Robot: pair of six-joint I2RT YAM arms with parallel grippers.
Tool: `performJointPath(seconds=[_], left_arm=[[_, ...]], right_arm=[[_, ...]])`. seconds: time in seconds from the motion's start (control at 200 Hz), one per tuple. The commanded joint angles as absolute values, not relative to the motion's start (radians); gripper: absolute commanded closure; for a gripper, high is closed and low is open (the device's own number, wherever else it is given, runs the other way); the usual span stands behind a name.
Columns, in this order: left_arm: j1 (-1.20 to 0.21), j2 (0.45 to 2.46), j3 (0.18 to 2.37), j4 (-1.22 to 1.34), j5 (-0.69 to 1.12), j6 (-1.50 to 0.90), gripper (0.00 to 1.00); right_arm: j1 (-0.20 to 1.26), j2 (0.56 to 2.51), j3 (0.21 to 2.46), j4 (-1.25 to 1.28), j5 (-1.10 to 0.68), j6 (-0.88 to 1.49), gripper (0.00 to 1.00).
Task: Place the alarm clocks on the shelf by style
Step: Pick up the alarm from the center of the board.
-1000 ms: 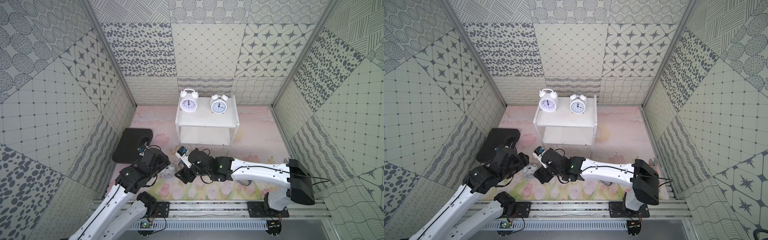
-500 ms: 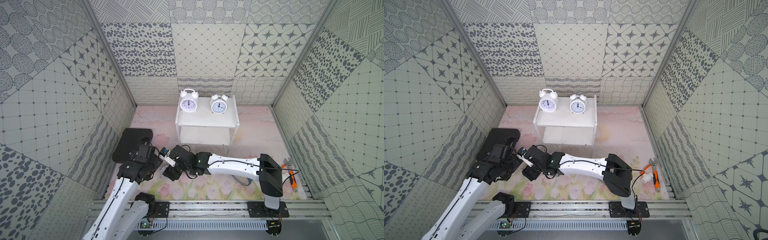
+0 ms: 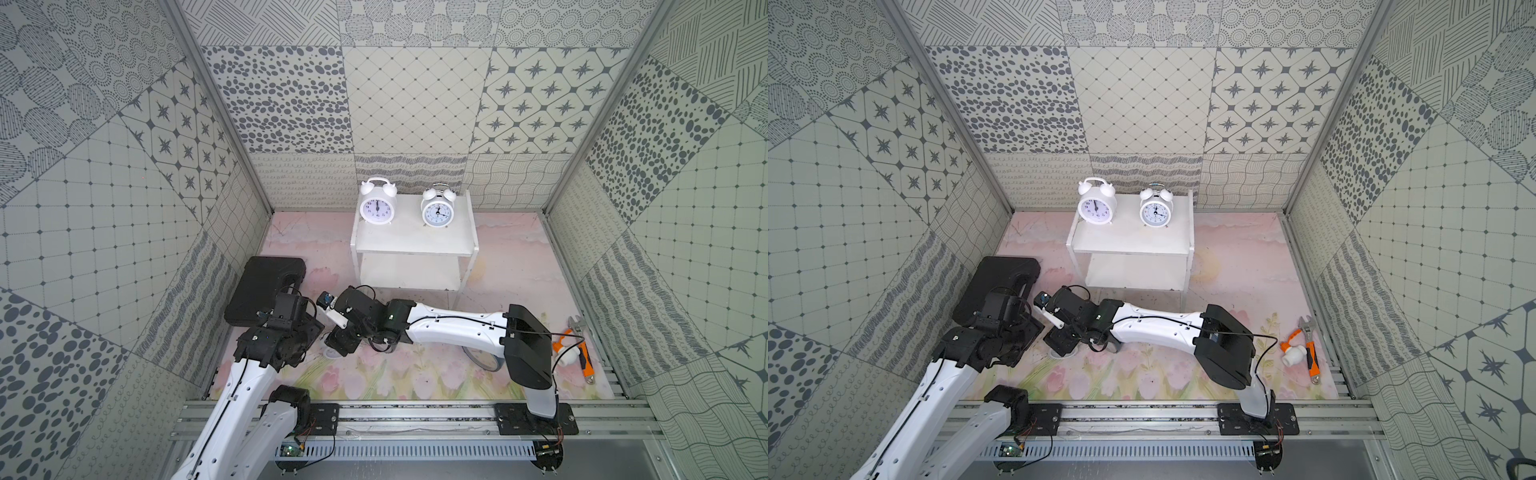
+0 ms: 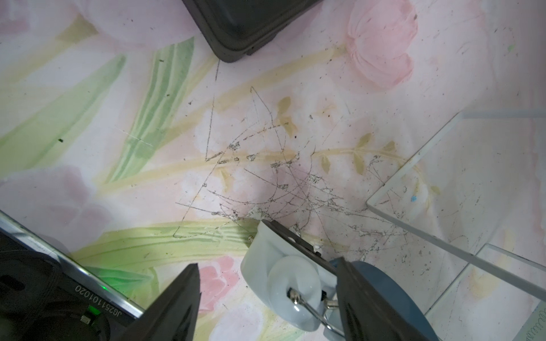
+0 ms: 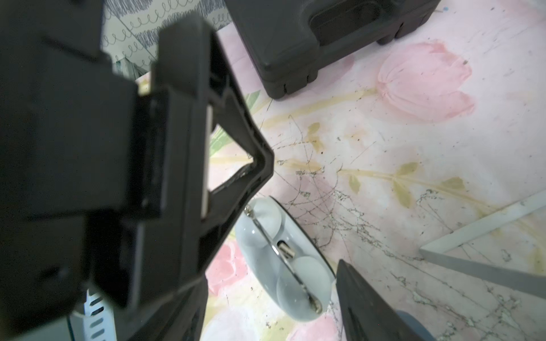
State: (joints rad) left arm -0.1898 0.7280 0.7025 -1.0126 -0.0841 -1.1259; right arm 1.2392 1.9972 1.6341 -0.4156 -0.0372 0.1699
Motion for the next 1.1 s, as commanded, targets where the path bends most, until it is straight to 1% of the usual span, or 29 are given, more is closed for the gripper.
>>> performJointPath(seconds=[0.0, 0.105, 0.305, 0.505, 0.65, 1.096], left_arm=[[-0.184, 0.723, 0.689, -1.022, -0.065, -1.123, 0.24], [-0.181, 0.721, 0.689, -1.022, -0.064, -1.116, 0.24], [-0.178, 0.72, 0.681, -1.019, -0.064, -1.109, 0.24], [-0.176, 0.717, 0.675, -1.016, -0.058, -1.112, 0.24], [-0.174, 0.711, 0.673, -1.021, -0.065, -1.108, 0.24], [-0.172, 0.695, 0.654, -1.011, -0.048, -1.11, 0.24]], right_arm=[[1.235, 2.03, 1.674, -0.412, -0.035, 0.152, 0.27], [1.23, 2.043, 1.679, -0.416, -0.044, 0.152, 0.31], [1.23, 2.032, 1.655, -0.414, -0.063, 0.153, 0.44], [1.23, 2.033, 1.651, -0.423, -0.076, 0.157, 0.52], [1.23, 2.03, 1.641, -0.427, -0.083, 0.158, 0.63], [1.232, 2.025, 1.621, -0.436, -0.1, 0.169, 0.76]])
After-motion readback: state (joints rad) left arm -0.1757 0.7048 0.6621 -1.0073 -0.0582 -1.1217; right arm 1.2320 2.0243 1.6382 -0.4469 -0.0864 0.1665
